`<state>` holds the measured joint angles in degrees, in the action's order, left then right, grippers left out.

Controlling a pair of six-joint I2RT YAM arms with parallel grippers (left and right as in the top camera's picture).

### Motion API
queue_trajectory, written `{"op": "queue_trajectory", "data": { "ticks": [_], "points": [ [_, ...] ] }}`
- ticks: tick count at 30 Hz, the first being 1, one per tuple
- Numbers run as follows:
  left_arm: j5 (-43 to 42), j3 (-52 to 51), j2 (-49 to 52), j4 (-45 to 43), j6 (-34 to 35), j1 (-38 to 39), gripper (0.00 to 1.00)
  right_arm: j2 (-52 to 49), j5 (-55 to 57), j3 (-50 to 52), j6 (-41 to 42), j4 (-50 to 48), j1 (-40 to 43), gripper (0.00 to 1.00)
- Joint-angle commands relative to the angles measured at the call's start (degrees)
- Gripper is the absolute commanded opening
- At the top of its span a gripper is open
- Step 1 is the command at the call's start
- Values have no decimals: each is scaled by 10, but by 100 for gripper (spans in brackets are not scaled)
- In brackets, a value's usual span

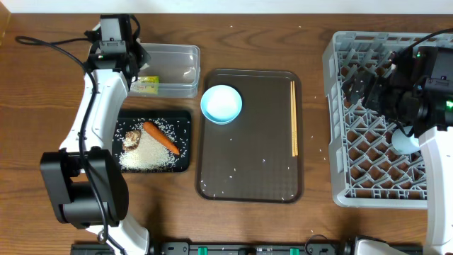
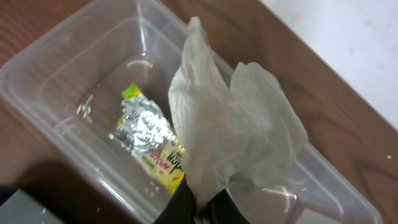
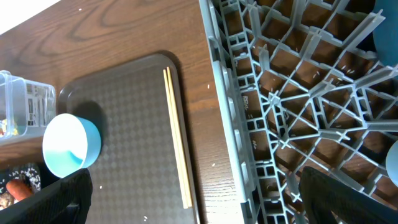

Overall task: Sort waste into correct bins and load items into the dishwasher rack
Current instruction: 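Carry the tissue left and drop it into the clear container, then retract the left gripper to the left side of the table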

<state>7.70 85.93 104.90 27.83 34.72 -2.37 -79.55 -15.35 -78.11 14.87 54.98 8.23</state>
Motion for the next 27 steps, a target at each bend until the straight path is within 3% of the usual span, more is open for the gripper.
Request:
{"op": "queue_trajectory", "data": {
  "ticks": [1, 2, 14, 17, 20, 27],
  "points": [
    [5, 2, 7, 14, 5, 0, 15, -1, 5, -8, 5, -1, -3, 99],
    [5, 2, 7, 16, 5, 0, 23, -1, 5, -8, 5, -1, -3, 99],
    [5, 2, 7, 24, 5, 0, 51, -1, 5, -8, 5, -1, -3, 99],
    [5, 2, 7, 28, 5, 0, 64, -1, 5, -8, 5, -1, -3, 99],
    [5, 2, 7, 32, 5, 0, 88, -1, 5, -8, 5, -1, -3, 99],
    [3, 2, -43, 105, 3, 0, 90, -1, 5, -8, 5, -1, -3, 99]
  ]
}}
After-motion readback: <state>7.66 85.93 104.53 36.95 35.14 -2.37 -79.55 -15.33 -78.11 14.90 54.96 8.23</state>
